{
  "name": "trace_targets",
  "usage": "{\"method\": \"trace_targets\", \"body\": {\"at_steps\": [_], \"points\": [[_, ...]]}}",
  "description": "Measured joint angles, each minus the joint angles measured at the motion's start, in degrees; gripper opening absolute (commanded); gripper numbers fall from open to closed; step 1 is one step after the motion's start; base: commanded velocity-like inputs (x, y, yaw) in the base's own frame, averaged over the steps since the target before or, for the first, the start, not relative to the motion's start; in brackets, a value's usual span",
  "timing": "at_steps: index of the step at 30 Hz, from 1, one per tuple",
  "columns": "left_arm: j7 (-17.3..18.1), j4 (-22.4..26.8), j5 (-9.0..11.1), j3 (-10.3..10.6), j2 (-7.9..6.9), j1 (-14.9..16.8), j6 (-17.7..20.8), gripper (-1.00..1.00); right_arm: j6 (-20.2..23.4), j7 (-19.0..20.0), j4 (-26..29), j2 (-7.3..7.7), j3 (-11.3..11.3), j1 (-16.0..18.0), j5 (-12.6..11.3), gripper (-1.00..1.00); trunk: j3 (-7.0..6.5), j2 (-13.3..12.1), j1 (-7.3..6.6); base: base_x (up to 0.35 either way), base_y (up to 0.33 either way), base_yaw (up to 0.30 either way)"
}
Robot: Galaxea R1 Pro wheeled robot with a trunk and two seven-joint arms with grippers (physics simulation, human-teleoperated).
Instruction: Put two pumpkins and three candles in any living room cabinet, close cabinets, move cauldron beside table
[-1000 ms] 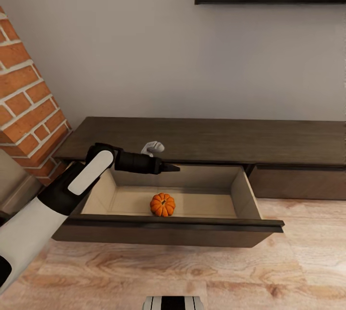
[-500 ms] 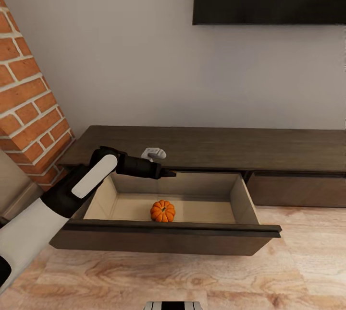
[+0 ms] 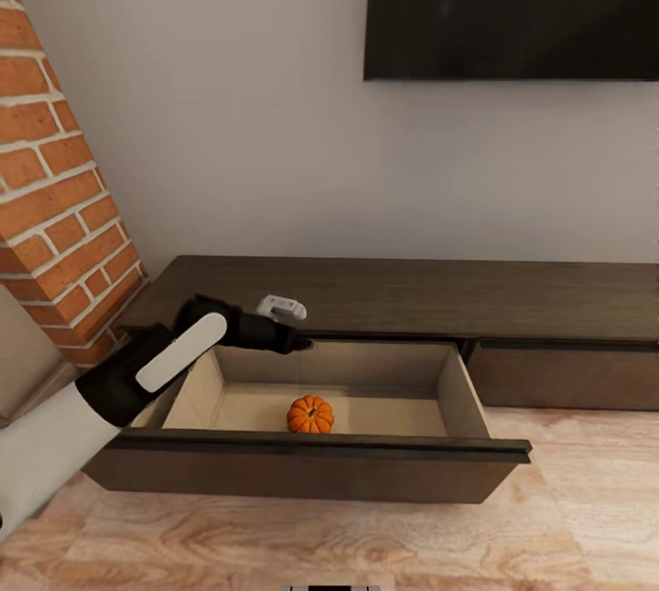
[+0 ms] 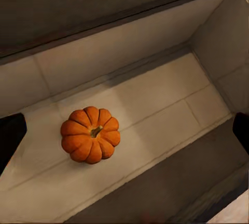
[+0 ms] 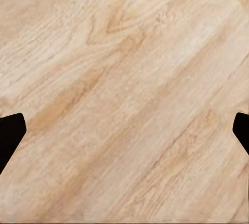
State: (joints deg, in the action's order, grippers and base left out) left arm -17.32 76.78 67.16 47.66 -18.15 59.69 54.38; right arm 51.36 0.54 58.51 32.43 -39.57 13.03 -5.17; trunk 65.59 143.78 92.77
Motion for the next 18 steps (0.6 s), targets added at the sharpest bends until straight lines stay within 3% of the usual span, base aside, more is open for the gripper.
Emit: {"method": "trace_targets", "body": {"at_steps": [1,3,5,7,10,18], "points": [[-3.6,0.0,1.5,1.4,-0.13,0.0,-1.9,1.0,-2.8,2.7,-4.3,0.41,0.0,0.0,2.2,1.0,-0.22,0.0,-0.02,0.0,0.0,0.0],[-7.4,0.0,3.4,3.1,-0.22,0.0,-3.9,1.0,-6.4,5.2,-9.0,0.68,0.0,0.0,4.2,1.0,-0.67,0.0,-0.08,0.0,0.0,0.0],[-13.4,0.3,6.7,6.6,-0.79,0.0,-6.9,1.0,-13.4,8.6,-17.7,0.96,-0.2,0.0,7.7,1.0,-1.11,-0.1,-0.13,0.0,0.0,0.0],[-15.9,1.5,8.4,8.6,-1.49,0.0,-8.3,1.0,-17.6,10.0,-22.9,1.05,-0.2,0.0,9.3,1.0,-1.55,-0.1,-0.18,0.0,0.0,0.0],[-18.0,4.2,9.7,10.6,-2.9,0.0,-9.8,1.0,-21.8,10.9,-28.1,1.08,-0.1,-0.1,10.5,1.0,-2.22,-0.1,-0.26,0.0,0.0,0.0],[-19.9,7.8,10.6,13.3,-5.88,0.0,-12.7,1.0,-28.2,11.7,-30.9,0.77,0.6,-0.1,11.1,1.0,-3.99,-0.2,-0.47,0.0,0.0,0.0]]}}
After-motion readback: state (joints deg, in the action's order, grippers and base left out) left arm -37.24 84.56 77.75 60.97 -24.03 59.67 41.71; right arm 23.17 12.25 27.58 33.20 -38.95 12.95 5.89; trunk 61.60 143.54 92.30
